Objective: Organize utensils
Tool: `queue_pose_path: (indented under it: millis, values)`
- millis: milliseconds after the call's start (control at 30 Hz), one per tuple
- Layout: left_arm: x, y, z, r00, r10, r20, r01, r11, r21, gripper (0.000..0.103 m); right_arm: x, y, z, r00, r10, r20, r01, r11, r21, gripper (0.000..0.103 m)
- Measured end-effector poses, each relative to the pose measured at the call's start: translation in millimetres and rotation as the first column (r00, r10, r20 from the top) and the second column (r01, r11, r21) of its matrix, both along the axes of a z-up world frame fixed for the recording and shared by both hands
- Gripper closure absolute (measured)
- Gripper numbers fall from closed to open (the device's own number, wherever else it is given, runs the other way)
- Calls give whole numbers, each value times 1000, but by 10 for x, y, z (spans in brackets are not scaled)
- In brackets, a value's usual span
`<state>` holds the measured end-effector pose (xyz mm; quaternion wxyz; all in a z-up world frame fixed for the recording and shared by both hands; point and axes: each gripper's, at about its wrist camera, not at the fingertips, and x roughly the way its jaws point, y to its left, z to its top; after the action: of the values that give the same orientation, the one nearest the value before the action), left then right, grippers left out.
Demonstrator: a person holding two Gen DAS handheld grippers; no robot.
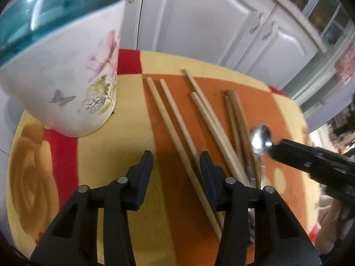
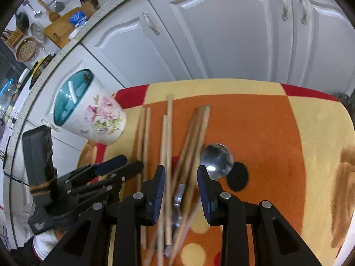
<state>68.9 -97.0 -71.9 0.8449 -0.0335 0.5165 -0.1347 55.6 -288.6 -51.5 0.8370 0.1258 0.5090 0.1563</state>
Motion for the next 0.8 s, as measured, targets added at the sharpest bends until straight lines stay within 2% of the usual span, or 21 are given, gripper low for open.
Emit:
queue_pose_path:
  millis: [67,167,300,500,600,733,767,800]
  values:
    - [33,-24,10,1000,-4,12,3,1000,29,65,11,-91,-44,1000,-17,-13,17,1000,-11,75]
    - [68,-6,16,1000,3,2,-3,999,33,65,96,-217,-114,999,-38,-16,38,999,0,75]
    - [71,71,4,999,23,-22,-23,1000,-16,65,279,-273,-266,999,-23,-29,23,1000,-2,75]
    - [42,160,24,999,24,-34,-26,999,-45,65,393,-339,-209,1000,-7,22,7,1000,-16,75]
    - [28,143,34,999,18,-30,-19,999,-37,65,371,-415,-142,999,-9,45,10,1000,-21,72]
    - [50,44,20,1000,3,-18,-3,1000,8,65,397,-512,-184,999,-35,34,36,999,-19,70]
    - [65,9,21,1000,-6,-18,6,1000,11,66,420,-515,-212,999,-31,24,31,999,-14,70]
    - [76,-3,20,1000,-13,-19,13,1000,6,75,454,-502,-258,1000,-12,12,12,1000,3,70]
